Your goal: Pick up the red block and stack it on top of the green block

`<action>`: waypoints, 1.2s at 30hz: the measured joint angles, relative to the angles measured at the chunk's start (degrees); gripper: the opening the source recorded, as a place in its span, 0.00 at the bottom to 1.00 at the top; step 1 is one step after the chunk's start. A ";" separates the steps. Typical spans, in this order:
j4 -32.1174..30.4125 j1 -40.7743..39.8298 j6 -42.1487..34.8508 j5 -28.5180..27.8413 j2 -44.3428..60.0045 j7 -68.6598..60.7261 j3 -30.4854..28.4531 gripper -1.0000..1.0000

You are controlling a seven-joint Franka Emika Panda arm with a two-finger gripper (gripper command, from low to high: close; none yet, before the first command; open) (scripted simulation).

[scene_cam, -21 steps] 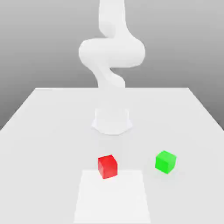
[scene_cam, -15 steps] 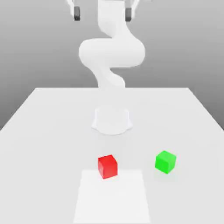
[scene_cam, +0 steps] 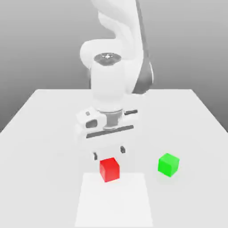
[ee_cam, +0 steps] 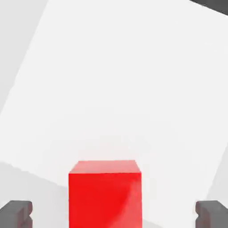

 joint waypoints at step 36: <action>-0.16 8.20 -9.60 0.71 -9.31 -17.41 9.36 0.00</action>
